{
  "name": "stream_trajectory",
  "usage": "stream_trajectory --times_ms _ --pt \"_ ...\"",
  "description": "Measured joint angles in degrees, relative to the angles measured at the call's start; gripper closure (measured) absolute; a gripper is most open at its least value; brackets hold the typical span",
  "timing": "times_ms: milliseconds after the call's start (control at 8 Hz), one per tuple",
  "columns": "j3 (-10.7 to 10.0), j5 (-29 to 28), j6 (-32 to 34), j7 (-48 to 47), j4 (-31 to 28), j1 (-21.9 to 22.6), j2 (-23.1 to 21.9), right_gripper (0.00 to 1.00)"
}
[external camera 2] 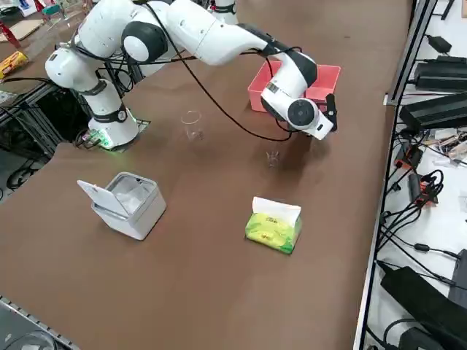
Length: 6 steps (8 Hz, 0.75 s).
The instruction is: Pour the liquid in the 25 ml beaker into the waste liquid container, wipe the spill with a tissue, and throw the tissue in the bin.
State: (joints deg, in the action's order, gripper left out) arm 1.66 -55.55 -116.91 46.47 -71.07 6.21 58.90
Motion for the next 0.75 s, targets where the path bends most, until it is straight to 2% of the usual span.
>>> stream_trajectory --times_ms 750 --pt "0.0 0.0 -0.2 0.0 0.0 0.2 0.0 0.95"
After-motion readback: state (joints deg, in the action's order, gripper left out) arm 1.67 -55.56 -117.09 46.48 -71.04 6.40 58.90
